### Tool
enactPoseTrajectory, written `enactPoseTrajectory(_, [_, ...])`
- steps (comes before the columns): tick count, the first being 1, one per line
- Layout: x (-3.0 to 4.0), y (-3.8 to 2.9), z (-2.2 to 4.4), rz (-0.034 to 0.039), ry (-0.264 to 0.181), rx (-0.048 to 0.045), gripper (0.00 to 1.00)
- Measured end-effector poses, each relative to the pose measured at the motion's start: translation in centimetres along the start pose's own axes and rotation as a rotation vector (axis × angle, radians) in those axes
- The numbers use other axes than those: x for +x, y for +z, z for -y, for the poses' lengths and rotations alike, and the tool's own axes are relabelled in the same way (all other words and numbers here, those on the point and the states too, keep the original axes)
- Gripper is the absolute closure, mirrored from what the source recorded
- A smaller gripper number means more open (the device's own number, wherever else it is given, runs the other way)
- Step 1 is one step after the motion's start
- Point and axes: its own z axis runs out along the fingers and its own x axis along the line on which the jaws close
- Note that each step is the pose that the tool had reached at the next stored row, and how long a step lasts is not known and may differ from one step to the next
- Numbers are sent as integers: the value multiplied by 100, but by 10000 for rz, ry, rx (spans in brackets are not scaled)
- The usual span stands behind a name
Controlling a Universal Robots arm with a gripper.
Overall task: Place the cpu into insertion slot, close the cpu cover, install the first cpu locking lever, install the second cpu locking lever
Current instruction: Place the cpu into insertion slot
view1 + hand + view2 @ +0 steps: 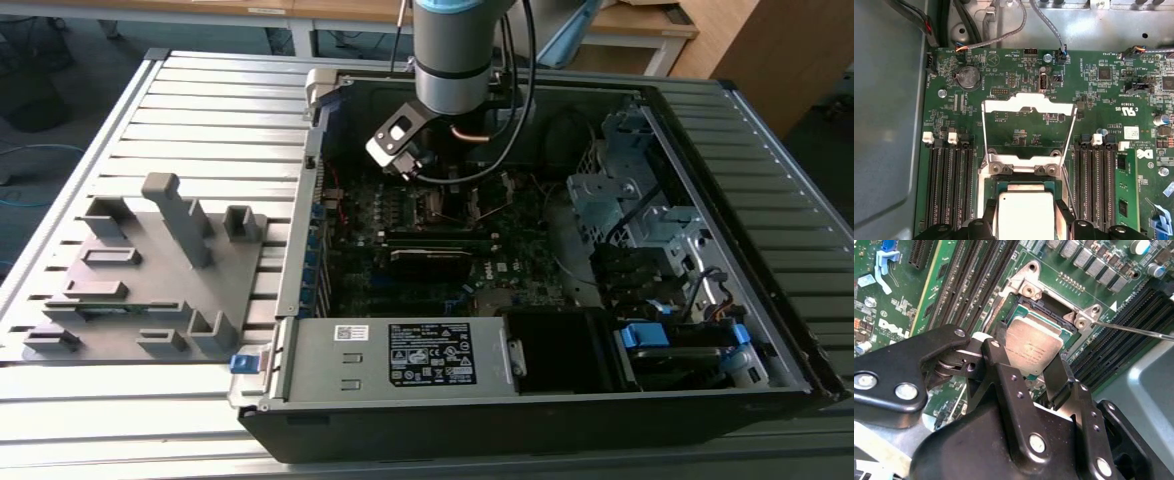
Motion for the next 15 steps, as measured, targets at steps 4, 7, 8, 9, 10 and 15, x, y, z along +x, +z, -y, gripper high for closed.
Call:
enactPoseTrajectory(4, [-1, 19, 2, 1, 0, 1, 46])
enactPoseTrajectory(7, [0, 25, 2, 3, 6, 1, 46])
enactPoseTrajectory(8, [1, 26, 2, 2, 11, 1, 46])
enactPoseTrajectory(9, [1, 27, 3, 3, 15, 1, 46])
enactPoseTrajectory(10, [2, 29, 3, 2, 17, 1, 46])
enactPoseTrajectory(15, [10, 38, 4, 2, 22, 0, 46])
